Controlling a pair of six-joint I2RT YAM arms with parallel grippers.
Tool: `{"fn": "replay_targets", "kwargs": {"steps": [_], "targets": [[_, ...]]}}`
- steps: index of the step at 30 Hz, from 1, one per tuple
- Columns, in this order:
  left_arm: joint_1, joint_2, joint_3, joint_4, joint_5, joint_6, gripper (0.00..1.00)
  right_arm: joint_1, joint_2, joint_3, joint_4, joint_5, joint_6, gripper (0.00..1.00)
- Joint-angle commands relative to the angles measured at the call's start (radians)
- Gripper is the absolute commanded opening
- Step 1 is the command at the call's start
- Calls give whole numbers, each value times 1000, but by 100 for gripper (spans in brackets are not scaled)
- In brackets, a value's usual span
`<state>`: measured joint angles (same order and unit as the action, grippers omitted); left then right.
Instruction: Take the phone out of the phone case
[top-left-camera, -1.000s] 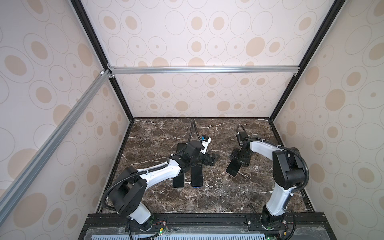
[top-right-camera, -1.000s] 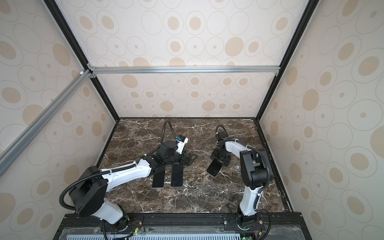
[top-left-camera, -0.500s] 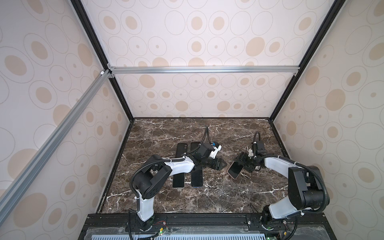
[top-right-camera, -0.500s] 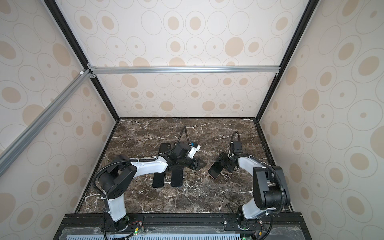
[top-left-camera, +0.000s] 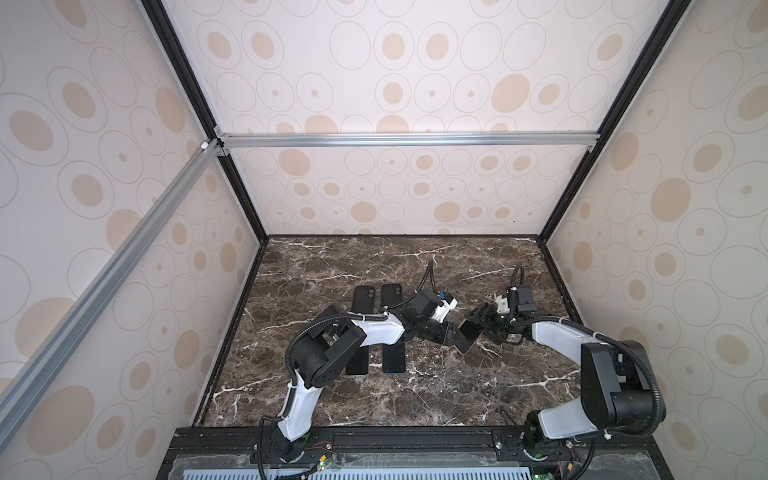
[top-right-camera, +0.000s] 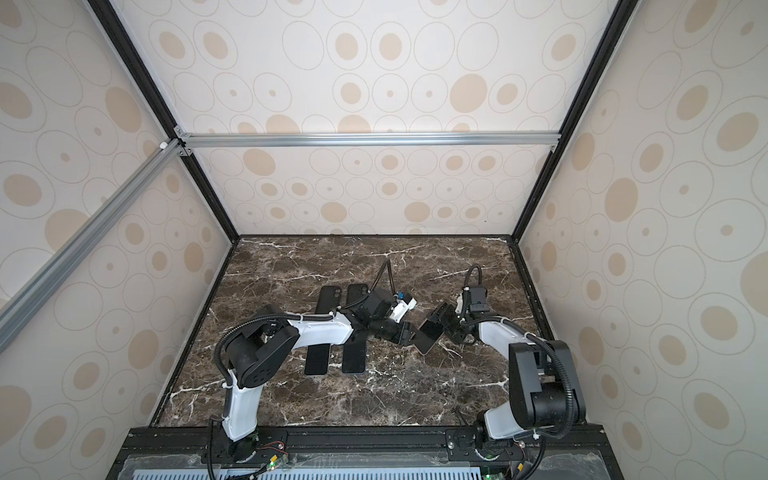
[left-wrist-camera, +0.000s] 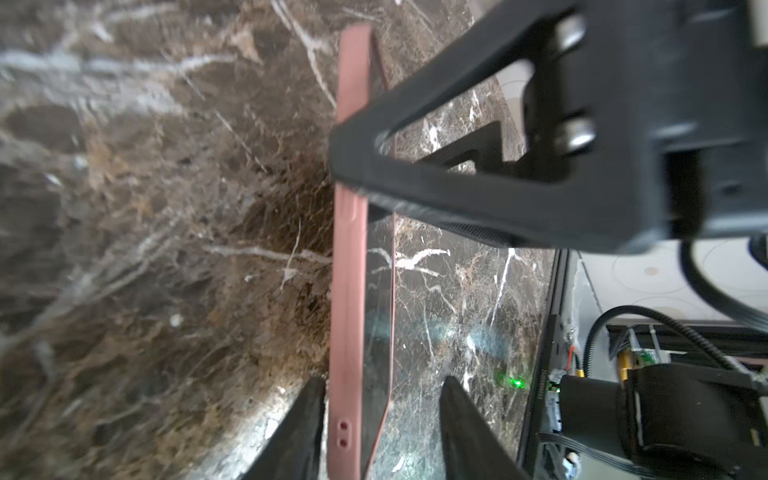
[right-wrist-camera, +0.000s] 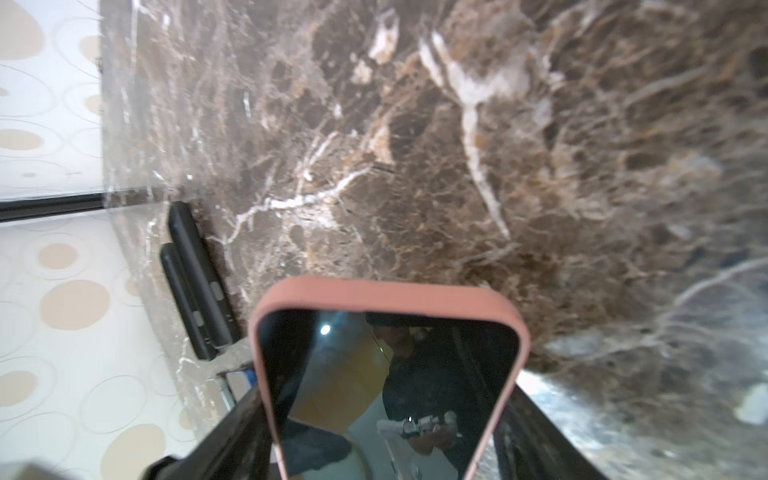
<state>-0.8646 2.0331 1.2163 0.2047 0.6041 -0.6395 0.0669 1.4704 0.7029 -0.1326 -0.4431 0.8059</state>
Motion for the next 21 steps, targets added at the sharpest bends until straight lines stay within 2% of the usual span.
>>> {"fn": "replay_targets", "kwargs": {"steps": [1, 11, 13, 16, 21], "targets": [[-9, 11, 32, 24, 27, -23, 36, -1, -35, -10, 56, -49, 63, 63], [-9, -15, 25, 35, 10, -2, 3, -2, -74, 12, 21, -51, 66, 66], [-5, -29, 30, 26, -4, 14, 0, -3, -99, 25, -6, -40, 52, 74], [5, -69, 42, 4, -33, 46, 0, -2, -181, 50, -66, 7, 18, 98], [38, -192, 56, -39, -97, 126, 0, -3, -394, 106, -164, 184, -65, 100]]}}
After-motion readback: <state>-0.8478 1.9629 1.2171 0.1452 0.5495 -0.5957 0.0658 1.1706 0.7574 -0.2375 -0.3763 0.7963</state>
